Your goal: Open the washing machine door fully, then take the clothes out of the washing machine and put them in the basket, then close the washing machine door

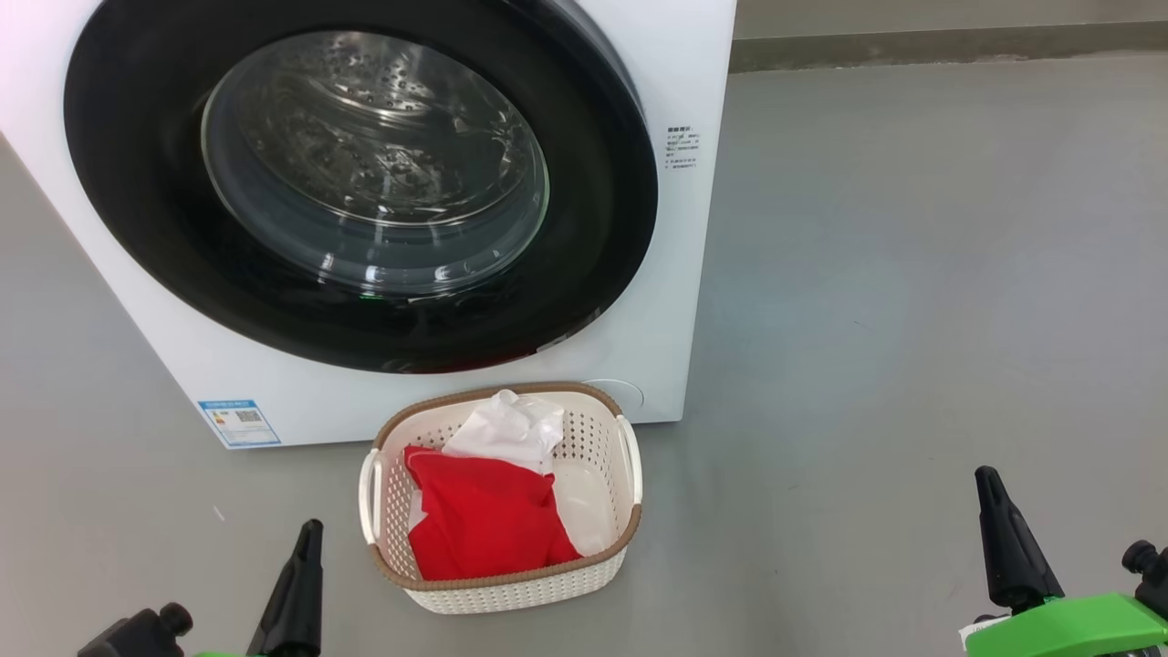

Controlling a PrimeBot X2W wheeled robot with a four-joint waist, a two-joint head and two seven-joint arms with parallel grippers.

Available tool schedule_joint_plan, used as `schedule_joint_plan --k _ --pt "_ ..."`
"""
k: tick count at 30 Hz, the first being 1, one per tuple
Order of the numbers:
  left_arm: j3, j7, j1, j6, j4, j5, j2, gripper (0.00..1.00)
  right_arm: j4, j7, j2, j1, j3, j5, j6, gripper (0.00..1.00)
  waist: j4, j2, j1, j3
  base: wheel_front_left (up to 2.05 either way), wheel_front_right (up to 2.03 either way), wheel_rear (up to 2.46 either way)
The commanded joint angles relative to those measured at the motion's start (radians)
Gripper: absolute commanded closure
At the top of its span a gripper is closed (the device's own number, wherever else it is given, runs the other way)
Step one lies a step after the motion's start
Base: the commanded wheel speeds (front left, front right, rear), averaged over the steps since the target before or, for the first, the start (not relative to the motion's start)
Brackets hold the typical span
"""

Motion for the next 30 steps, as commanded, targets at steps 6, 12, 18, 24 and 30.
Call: schedule_joint_plan --k 6,12,18,24,30 --pt "0.030 0.020 -0.049 -0.003 -0.016 -0.082 0.005 1.00 -0.011 0.024 -0.019 -0.064 0.012 0.088 -0.002 1.00 -0.002 0.0000 -0.0001 0.002 0.00 0.00 0.00" --pt "0.037 0.038 -0.054 -0.003 -0.011 -0.148 0.005 1.00 -0.001 0.041 -0.021 -0.075 0.013 0.157 -0.002 1.00 -0.003 0.0000 -0.0001 0.003 0.00 0.00 0.00" --pt "0.044 0.055 -0.059 -0.004 -0.006 -0.214 0.005 1.00 0.010 0.059 -0.023 -0.087 0.013 0.226 -0.002 1.00 -0.005 0.0000 -0.0001 0.005 0.00 0.00 0.00" --pt "0.050 0.070 -0.063 -0.004 -0.002 -0.268 0.005 1.00 0.018 0.073 -0.024 -0.096 0.013 0.284 -0.002 1.00 -0.006 0.0000 -0.0001 0.006 0.00 0.00 0.00" --pt "0.057 0.087 -0.068 -0.004 0.003 -0.334 0.004 1.00 0.029 0.091 -0.026 -0.107 0.014 0.352 -0.002 1.00 -0.007 0.0000 -0.0001 0.008 0.00 0.00 0.00"
